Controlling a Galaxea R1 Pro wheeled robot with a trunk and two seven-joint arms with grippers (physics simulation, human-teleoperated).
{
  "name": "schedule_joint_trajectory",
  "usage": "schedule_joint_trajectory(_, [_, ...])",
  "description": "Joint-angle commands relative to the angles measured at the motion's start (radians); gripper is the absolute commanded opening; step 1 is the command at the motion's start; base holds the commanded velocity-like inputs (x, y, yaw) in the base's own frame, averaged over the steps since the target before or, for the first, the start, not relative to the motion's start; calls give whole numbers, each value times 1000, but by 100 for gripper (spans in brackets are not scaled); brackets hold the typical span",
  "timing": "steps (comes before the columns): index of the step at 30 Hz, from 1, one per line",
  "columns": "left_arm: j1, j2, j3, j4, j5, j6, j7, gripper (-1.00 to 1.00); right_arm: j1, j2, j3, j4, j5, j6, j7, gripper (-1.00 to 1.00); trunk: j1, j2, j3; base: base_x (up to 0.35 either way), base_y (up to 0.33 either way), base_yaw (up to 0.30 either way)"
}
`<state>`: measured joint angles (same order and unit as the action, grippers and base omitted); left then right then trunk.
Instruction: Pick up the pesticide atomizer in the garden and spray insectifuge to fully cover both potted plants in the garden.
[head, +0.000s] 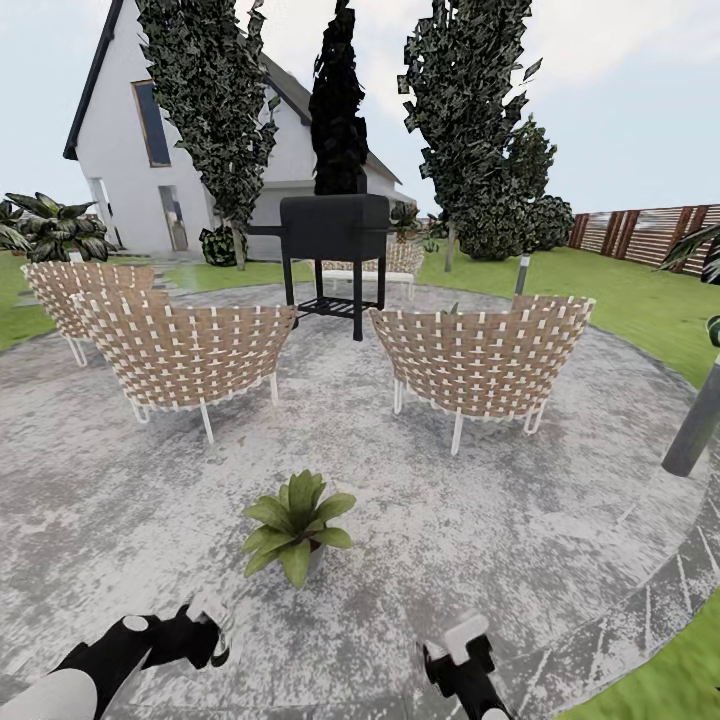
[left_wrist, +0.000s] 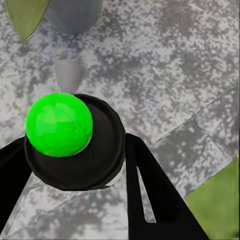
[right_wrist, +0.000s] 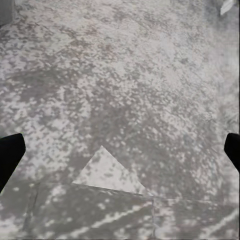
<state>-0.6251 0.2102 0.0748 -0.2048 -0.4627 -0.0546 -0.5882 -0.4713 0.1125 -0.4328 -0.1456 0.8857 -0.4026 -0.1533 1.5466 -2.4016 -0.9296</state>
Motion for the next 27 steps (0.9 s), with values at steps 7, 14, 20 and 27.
schedule_joint_trajectory(7, [-1, -49, 5, -7, -16, 188, -8, -100, -1, -6, -17, 51, 10, -2, -159, 100, 0, 0, -1, 0, 0, 0])
schedule_joint_trajectory(14, [-2, -53, 7, -14, -13, 340, -11, -100, 0, -16, -204, 49, 11, -2, -161, 100, 0, 0, -1, 0, 0, 0])
schedule_joint_trajectory(20, [-7, -60, 6, -14, -13, 428, -10, -100, 0, -23, -239, 54, 10, -2, -165, 100, 0, 0, -1, 0, 0, 0])
schedule_joint_trajectory(27, [-35, -72, 5, -18, -12, 561, -11, -100, 12, -22, -242, 55, 10, -2, -165, 100, 0, 0, -1, 0, 0, 0])
